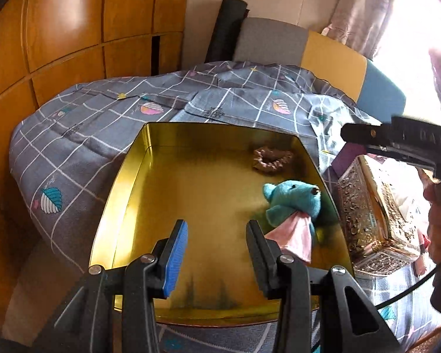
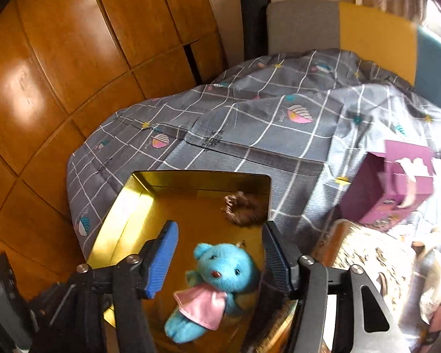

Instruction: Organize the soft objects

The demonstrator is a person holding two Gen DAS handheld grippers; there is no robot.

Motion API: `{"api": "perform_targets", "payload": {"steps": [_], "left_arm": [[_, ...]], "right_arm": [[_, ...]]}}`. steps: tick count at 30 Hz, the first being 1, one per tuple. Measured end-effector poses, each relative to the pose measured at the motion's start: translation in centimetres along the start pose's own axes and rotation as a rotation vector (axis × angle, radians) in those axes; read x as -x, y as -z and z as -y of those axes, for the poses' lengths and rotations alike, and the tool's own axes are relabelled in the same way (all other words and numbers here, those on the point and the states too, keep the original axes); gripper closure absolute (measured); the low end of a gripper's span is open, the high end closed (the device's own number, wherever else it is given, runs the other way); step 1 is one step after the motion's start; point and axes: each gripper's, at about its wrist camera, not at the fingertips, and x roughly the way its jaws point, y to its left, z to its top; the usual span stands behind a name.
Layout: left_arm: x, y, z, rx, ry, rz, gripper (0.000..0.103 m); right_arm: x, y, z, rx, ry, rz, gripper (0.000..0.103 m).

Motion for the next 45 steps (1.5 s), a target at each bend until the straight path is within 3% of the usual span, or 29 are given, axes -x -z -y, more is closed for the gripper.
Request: {"api": "perform_targets", "payload": {"steps": [8, 18, 36, 41, 45], "left_arm": [[1.3, -0.2, 2.3, -0.072, 0.012, 0.026, 0.062], [2.5, 0.0, 5.3, -0.157, 0.025, 0.046, 0.062], [4.4, 0.2, 10.0, -0.291, 0.089, 0.082, 0.062], [5.6, -1.3, 12.6, -0.329, 0.174, 0.079, 0.062], [6.9, -2.2, 16.7, -0.430, 0.272, 0.094, 0.062]], "right_arm": [[3.9, 3.3, 1.1, 0.038, 0.110, 0.097, 0.036], [9.6, 6.5, 6.1, -0.047, 0.205, 0.206, 0.030], [14.1, 11.0, 18.4, -0.220, 0.440, 0.193, 0.024], [15.0, 12.7, 23.8, -0.304, 0.551, 0.164, 0.024], [15.8, 14.3, 28.7, -0.390, 0.628, 0.148, 0.024]]}}
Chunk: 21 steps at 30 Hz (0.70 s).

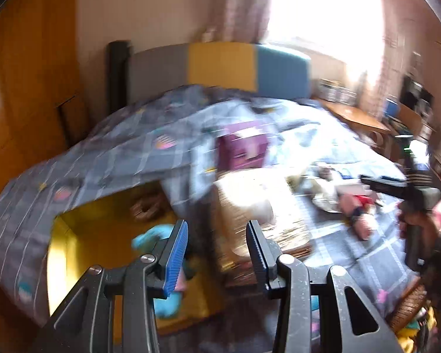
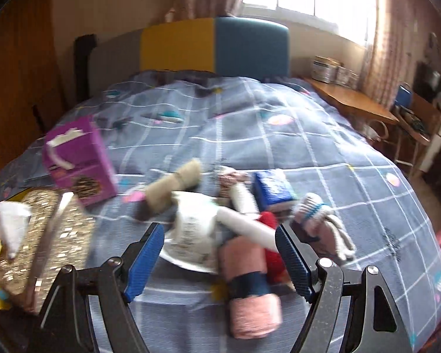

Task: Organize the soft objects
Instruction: 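Move the left gripper to the beige rolled sock and grasp it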

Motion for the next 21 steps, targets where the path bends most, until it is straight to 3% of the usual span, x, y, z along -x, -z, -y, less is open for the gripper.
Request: {"api": "perform_targets", "payload": {"steps": [5, 12, 17, 21], "left_arm": [[-1.6, -4.1, 6.1, -0.159, 0.054, -0.017, 0.062], [-9.6, -10.4, 13.1, -0.229, 0.127, -0.175, 0.062], [-16.6, -11.8, 16.7, -0.269, 0.134, -0.275, 0.062], [-21.7, -12.2, 19.0, -0.291, 0.137, -0.311, 0.061]], "right_arm": [[-2.0, 0.6, 4.6, -0.159, 0.031, -0.054, 0.024], [-1.7, 0.5, 7.5, -0.326, -0.007, -0.051, 0.024], [-1.9, 0.8, 8.8, -0.407, -0.039, -0.076, 0.024], [-2.1, 1.0, 9.2, -0.435, -0.059, -0.099, 0.024]]}}
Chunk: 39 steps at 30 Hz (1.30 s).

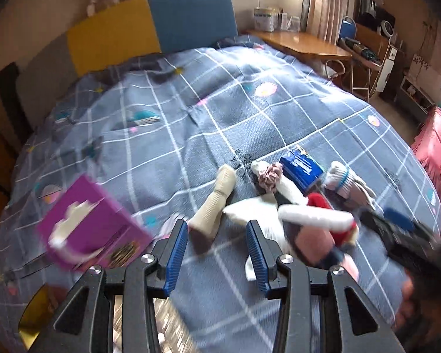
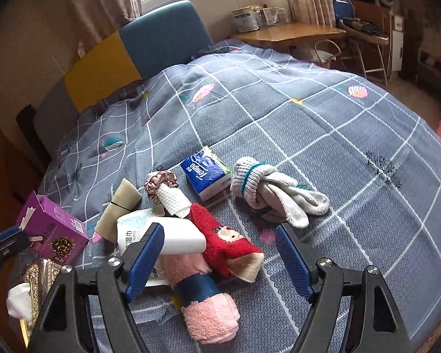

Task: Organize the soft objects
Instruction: 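Move the left gripper to the beige rolled sock and grasp it, then place the beige sock in the tray with the left gripper while the right grasps the white sock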

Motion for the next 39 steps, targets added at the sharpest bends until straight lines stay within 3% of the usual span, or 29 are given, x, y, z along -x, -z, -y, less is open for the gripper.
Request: {"api": "perform_targets", "payload": {"steps": [4, 9, 14, 19, 20, 22, 23, 25, 27, 32, 39], "left_arm": [[-4.9, -1.7, 1.1, -0.059, -0.032, -0.062, 0.059], [-8.9, -3.1, 1.7, -0.102, -0.022, -0.110, 0.045], [-12.2, -4.0, 1.4, -0.094, -0.016, -0.182, 0.044], [-14.1, -4.2, 1.9, -0.091, -0.010, -0.204, 0.044], [-14.5, -4.1, 2.0, -0.093, -0.021, -0.216, 0.045], [-15.2, -3.9, 2.2, -0.093, -0.020, -0.236, 0.070], [-15.0, -3.8, 2.2, -0.098, -0.048, -0.223, 0.076], [-14.3, -3.7, 1.9, -0.073, -0.007, -0.210, 0.080], [-13.1, -3.7, 1.6, -0.071, -0.024, -0.187, 0.082], [-9.6, -3.4, 1.1, -0.056, -0.030, -0.120, 0.083], [-6.1, -5.2, -0.4, -0.004, 0.020, -0.057, 0.083]], "right_arm": [[-0.3, 0.2, -0.3, 0.006, -0.034, -0.030, 0.024], [-0.3, 0.3, -0.4, 0.003, -0.069, -0.043, 0.024], [-0.2, 0.2, -0.2, -0.022, -0.100, -0.047, 0.024], [-0.3, 0.2, -0.3, -0.021, -0.111, -0.059, 0.024], [-0.3, 0.2, -0.3, -0.020, -0.110, -0.058, 0.024], [-0.3, 0.2, -0.3, -0.020, -0.103, -0.055, 0.024], [-0.3, 0.2, -0.2, -0.022, -0.103, -0.055, 0.024], [-0.3, 0.2, -0.1, -0.023, -0.099, -0.049, 0.024], [-0.2, 0.2, -0.1, -0.021, -0.094, -0.042, 0.024], [-0.3, 0.2, -0.9, 0.030, -0.081, -0.039, 0.027], [-1.6, -2.1, -3.4, 0.148, -0.067, -0.035, 0.044]]}}
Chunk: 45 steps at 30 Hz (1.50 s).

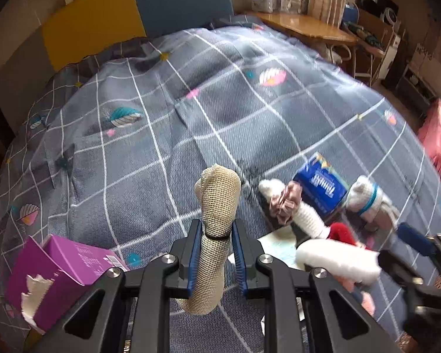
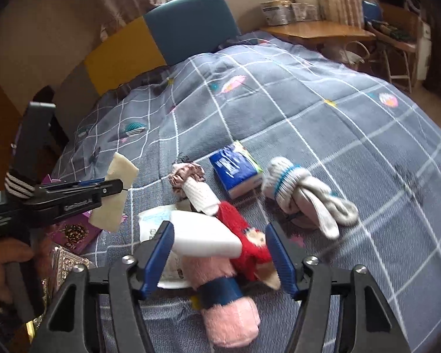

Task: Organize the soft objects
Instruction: 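Place the beige sock in the tray with the left gripper while the right grasps the white sock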

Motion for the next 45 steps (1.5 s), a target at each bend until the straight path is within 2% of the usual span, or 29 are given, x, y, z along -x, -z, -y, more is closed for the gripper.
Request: {"api": "perform_targets", "payload": {"steps": [4, 9, 12, 14, 17, 19, 23, 25, 29, 34, 37, 39, 42, 43, 45], "left_arm": [[3.5, -1.6, -3.8, 0.114, 0.015, 0.083, 0.083], [9.0, -1.7, -11.8, 0.278, -0.048, 0.202, 0.083], [11.9, 0.1, -17.3, 0.364, -0.108, 0.242, 0.083], [13.6, 2.2, -20.7, 0.412, -0.161, 0.259, 0.083], [15.4, 6.0, -24.9, 0.484, -0.193, 0.265, 0.083], [16.2, 9.4, -27.1, 0.532, -0.220, 0.256, 0.083], [17.5, 17.0, -30.2, 0.635, -0.220, 0.245, 0.083], [17.6, 20.7, -30.9, 0.687, -0.214, 0.231, 0.083], [16.8, 28.0, -31.6, 0.781, -0.197, 0.189, 0.083], [13.2, 34.2, -31.7, 0.866, -0.163, 0.086, 0.083], [11.0, 35.6, -31.3, 0.908, -0.098, 0.060, 0.082], [10.0, 35.6, -30.9, 0.898, -0.075, 0.062, 0.075], [9.4, 34.9, -30.1, 0.863, -0.102, 0.071, 0.066], [9.5, 34.8, -29.8, 0.851, -0.136, 0.072, 0.064], [10.4, 34.7, -29.3, 0.830, -0.178, 0.088, 0.063]], "right_arm": [[-3.1, -2.4, -2.1, 0.116, -0.002, -0.065, 0.053], [-7.5, -3.5, -4.1, 0.206, 0.005, -0.159, 0.053], [-9.6, -3.7, -4.7, 0.221, 0.017, -0.202, 0.053], [-10.8, -3.9, -5.1, 0.226, 0.025, -0.226, 0.053], [-12.3, -4.2, -5.3, 0.217, 0.045, -0.249, 0.053], [-12.8, -4.4, -5.4, 0.215, 0.055, -0.255, 0.065], [-13.5, -4.4, -5.9, 0.233, 0.088, -0.269, 0.077], [-13.9, -4.1, -6.2, 0.253, 0.104, -0.283, 0.081], [-14.5, -3.2, -6.5, 0.277, 0.125, -0.311, 0.082], [-14.5, -3.0, -7.1, 0.301, 0.171, -0.309, 0.083], [-14.7, -2.8, -7.6, 0.321, 0.195, -0.310, 0.083], [-14.7, -2.7, -7.9, 0.322, 0.210, -0.307, 0.083], [-14.9, -2.5, -8.4, 0.326, 0.233, -0.304, 0.083], [-14.9, -2.5, -8.5, 0.331, 0.244, -0.303, 0.085], [-14.9, -2.5, -8.7, 0.332, 0.253, -0.302, 0.086]]}}
